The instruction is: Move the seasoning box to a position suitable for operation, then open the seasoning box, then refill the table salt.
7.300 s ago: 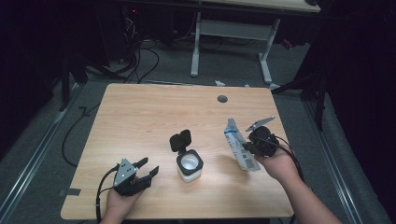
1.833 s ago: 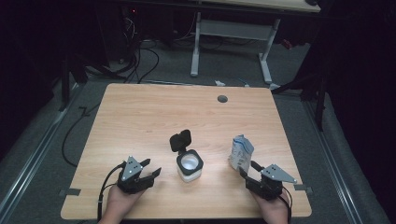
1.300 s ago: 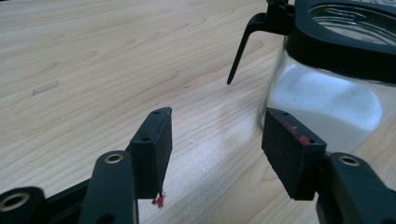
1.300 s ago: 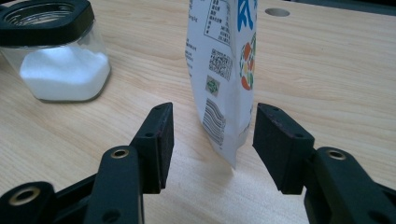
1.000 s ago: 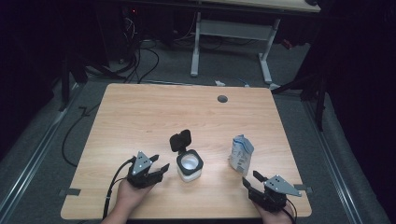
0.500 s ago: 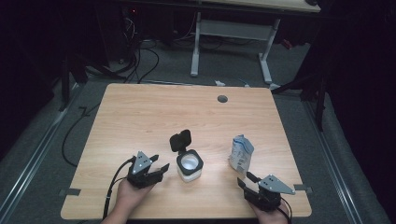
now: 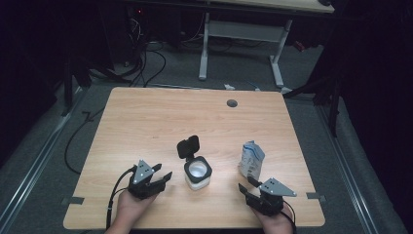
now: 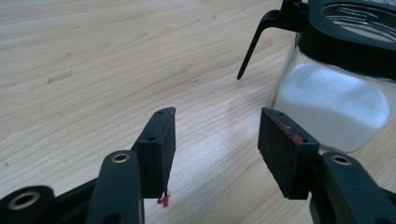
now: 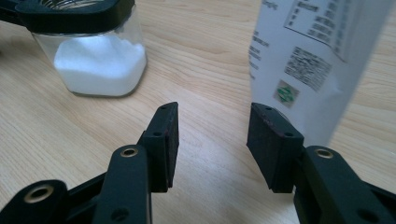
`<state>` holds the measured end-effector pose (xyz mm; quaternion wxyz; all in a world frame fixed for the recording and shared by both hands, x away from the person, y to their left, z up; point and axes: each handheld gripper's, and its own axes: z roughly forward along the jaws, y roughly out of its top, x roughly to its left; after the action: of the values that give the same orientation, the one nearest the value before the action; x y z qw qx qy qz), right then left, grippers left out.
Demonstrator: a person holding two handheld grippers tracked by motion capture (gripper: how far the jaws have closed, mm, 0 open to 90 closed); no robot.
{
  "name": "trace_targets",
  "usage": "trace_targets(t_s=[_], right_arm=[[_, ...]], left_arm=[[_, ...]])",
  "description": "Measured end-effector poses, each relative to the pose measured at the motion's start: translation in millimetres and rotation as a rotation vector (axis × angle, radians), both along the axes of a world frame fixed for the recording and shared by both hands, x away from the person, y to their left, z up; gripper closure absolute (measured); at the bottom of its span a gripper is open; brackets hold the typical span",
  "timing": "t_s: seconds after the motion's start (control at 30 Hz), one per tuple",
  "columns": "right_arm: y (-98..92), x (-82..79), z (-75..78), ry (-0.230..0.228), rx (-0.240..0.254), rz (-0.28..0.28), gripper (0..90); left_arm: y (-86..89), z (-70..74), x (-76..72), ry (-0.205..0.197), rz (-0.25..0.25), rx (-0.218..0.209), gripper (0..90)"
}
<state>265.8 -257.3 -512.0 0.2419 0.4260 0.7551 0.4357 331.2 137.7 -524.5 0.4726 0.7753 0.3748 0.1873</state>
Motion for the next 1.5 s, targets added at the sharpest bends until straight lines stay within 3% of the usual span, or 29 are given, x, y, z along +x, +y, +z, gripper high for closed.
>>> trace_targets(t_s=[0.4,0.6,0.93,1.1,1.5], right_arm=[[26.5,21.2,-2.4,0.010,-0.001,0.073,56.7],[39.7,33.7,-4.6,0.010,-0.018,0.093,58.2],[44.3,37.2,-7.9,0.012,-0.015,0.096,60.2],[45.1,37.7,-8.0,0.011,-0.011,0.111,62.2],[53.8,31.2,-6.4,0.009,-0.029,0.157,78.5]], left_arm=[[15.5,-3.4,-7.6,0.016,0.058,0.000,51.6],[20.5,-2.9,-8.7,0.021,0.061,-0.015,57.1],[11.6,2.3,-13.0,0.007,0.059,-0.002,60.4],[9.9,7.8,-12.6,0.014,0.067,-0.028,62.2],[-8.8,26.2,7.6,0.020,0.073,-0.058,80.9]])
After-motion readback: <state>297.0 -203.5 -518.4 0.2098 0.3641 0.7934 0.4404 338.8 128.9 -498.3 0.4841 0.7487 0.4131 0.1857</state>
